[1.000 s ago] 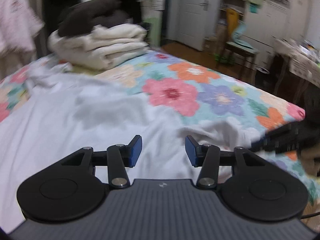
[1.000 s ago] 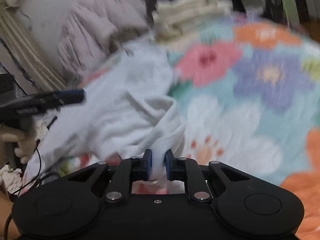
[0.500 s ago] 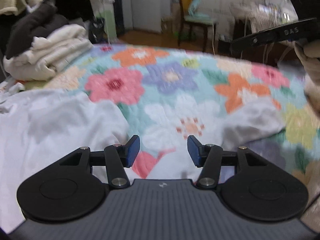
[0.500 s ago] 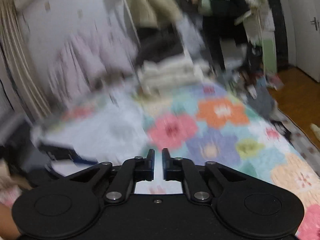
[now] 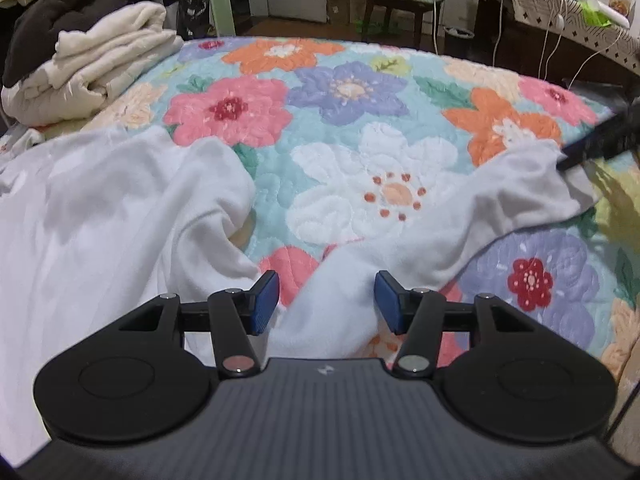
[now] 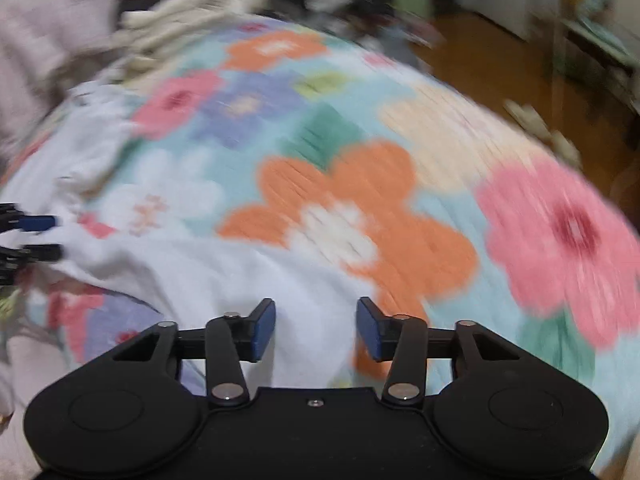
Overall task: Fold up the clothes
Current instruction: 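Grasp the white garment's edge with the right gripper and lift it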
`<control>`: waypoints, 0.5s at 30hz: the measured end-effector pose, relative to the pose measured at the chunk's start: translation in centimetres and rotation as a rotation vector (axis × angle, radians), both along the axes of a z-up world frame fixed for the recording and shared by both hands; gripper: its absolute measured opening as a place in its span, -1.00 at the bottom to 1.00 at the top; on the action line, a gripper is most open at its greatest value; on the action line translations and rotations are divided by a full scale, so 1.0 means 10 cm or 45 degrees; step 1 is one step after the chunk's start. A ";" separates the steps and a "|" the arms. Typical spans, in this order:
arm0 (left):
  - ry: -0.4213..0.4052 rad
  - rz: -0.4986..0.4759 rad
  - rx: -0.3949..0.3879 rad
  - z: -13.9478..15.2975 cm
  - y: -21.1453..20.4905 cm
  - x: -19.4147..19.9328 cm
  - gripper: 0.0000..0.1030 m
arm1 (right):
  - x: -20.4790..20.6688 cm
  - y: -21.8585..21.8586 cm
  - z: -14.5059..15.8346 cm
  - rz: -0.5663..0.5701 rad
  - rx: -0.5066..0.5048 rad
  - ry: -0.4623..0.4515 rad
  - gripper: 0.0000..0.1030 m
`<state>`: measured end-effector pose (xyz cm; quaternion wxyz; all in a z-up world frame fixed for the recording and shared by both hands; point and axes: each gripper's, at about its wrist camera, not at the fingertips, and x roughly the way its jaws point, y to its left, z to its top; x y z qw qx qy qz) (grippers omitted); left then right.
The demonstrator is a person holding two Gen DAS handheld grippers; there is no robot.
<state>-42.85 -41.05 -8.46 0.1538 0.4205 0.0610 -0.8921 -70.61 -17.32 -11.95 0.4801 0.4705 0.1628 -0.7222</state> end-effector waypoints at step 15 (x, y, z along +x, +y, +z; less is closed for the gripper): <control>0.135 0.227 -0.034 0.39 -0.55 0.06 0.02 | 0.23 0.34 0.78 0.379 -0.430 0.007 -0.86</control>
